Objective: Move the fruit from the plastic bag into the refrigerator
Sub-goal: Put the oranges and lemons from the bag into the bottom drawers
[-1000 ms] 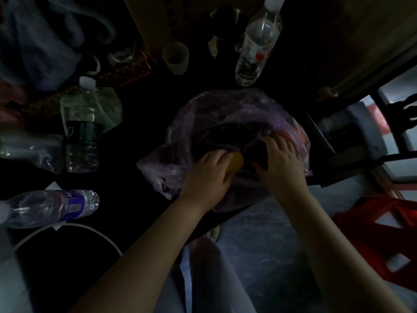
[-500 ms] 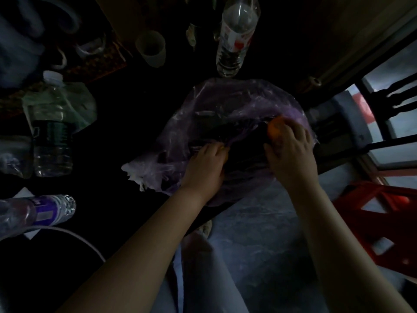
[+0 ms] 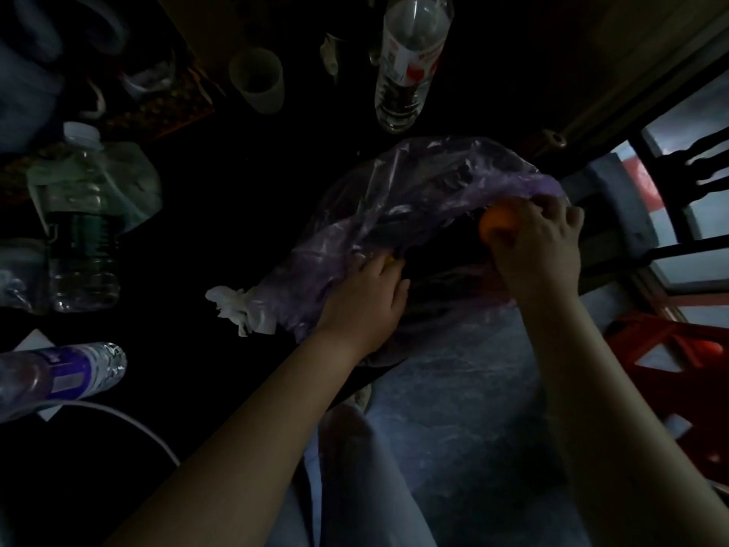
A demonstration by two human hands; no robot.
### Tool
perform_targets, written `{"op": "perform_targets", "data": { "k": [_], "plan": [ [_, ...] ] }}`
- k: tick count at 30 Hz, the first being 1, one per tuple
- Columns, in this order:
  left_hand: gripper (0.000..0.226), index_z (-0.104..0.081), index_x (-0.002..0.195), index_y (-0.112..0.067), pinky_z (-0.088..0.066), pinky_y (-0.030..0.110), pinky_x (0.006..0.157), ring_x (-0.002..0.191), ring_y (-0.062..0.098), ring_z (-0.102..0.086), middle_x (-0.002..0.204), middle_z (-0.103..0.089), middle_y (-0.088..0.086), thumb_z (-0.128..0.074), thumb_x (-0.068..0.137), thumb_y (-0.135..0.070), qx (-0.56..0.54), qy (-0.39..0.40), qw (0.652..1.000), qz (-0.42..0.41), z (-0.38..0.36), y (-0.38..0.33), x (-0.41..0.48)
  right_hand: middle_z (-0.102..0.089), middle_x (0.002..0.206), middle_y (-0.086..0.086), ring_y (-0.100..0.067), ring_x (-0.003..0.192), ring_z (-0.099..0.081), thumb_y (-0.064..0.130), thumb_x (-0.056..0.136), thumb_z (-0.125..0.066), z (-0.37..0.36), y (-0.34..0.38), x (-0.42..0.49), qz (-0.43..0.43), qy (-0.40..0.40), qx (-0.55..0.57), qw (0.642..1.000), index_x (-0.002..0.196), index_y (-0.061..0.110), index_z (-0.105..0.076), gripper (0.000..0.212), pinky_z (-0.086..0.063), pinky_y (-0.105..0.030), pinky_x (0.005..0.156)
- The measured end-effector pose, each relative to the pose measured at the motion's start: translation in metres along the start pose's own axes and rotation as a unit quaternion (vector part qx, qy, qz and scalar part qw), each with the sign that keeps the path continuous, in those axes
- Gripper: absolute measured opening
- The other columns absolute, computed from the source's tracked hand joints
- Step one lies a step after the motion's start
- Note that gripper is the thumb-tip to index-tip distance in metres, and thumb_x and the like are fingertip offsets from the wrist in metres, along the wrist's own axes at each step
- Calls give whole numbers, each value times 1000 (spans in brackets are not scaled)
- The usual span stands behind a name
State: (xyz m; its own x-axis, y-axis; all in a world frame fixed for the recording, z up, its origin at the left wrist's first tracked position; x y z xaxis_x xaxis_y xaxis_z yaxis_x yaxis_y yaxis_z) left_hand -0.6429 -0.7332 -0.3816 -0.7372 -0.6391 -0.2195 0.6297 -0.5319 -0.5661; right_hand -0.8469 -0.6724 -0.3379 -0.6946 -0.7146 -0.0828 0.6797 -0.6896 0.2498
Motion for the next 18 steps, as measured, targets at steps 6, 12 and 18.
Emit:
{"op": "perform_targets", "data": {
  "k": [6, 12, 18],
  "plan": [
    [45, -44, 137, -14, -46, 44, 95, 125, 25, -44, 142, -40, 4, -47, 92, -9, -5, 11, 1000, -6, -2, 2, 3, -41, 137, -17, -42, 124, -31, 36, 83, -64, -7, -4, 6, -3, 36, -4, 999, 132, 18, -48, 55, -36, -53, 99],
    [70, -29, 144, -20, -45, 38, 97, 126, 26, -42, 147, -31, 3, -59, 83, -4, -7, 42, 999, 9, -3, 9, 0, -40, 140, -17, -42, 129, -30, 33, 79, -71, -15, 11, 3, 14, 60, 22, 998, 139, 13, -39, 71, -35, -51, 98],
    [75, -28, 144, -19, -44, 43, 98, 126, 28, -40, 145, -30, 4, -60, 79, 3, 2, 51, 998, 23, -4, 20, -1, -38, 142, -13, -38, 131, -31, 35, 76, -74, -18, 26, 1, 29, 74, 34, 996, 142, 19, -36, 77, -37, -52, 97]
  ]
}}
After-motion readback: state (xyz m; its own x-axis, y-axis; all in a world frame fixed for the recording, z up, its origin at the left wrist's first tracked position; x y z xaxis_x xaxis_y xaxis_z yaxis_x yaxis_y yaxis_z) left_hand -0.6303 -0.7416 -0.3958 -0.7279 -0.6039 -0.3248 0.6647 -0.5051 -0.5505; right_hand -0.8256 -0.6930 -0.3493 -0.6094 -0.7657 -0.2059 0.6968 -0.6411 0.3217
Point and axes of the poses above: each hand's wrist, its own x-axis towards the middle knuckle, its own z-axis out of the back of the hand, y = z × x, the point moved 9 cm from there along x, towards the middle knuckle
